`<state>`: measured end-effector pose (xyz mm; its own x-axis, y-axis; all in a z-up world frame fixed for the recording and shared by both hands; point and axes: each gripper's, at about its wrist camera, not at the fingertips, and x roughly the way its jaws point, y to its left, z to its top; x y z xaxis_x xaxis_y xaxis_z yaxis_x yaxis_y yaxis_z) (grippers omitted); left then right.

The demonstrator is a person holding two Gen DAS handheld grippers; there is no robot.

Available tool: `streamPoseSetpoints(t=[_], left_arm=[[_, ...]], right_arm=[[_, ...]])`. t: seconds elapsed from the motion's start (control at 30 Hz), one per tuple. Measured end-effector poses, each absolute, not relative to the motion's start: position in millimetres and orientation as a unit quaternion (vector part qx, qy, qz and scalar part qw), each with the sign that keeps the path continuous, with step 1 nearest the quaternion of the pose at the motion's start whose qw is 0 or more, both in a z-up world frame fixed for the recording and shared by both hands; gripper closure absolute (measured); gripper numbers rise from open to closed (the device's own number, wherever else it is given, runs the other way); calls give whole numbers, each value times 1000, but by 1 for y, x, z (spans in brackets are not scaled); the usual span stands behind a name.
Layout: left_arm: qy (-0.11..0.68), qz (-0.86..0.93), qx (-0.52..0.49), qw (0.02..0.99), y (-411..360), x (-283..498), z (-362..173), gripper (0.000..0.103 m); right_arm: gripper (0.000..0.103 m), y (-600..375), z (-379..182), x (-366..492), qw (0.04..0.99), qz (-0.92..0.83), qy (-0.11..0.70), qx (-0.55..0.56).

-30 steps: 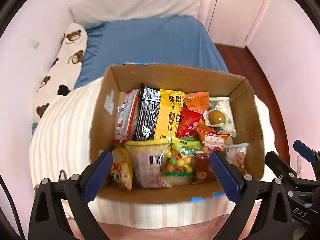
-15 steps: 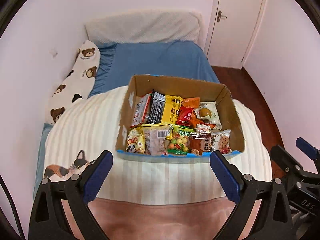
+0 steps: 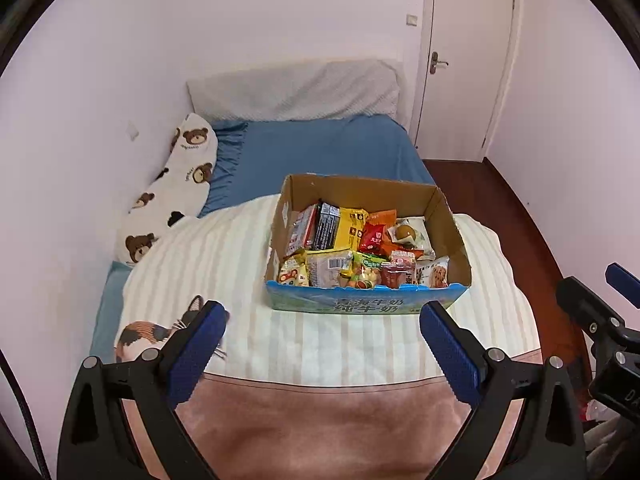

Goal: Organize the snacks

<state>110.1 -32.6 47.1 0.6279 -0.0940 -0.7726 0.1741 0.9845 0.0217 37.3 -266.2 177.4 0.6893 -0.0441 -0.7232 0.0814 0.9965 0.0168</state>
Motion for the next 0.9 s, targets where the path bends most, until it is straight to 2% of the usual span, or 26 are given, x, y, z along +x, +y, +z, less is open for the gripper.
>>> streamPoseSetpoints(t=[0.27,0.37,0.9], left_arm=[[417,-81,50,904,-34,99,51,3],[417,-83,56,903,-40,104,45,0],[437,-53,58,896,-60,175,8,0]], right_arm=[[0,-269,182,21,918,-33,394,37],[0,-274,177,26,917,-44,395,35],[0,-297,131,101,905,-83,416,29]])
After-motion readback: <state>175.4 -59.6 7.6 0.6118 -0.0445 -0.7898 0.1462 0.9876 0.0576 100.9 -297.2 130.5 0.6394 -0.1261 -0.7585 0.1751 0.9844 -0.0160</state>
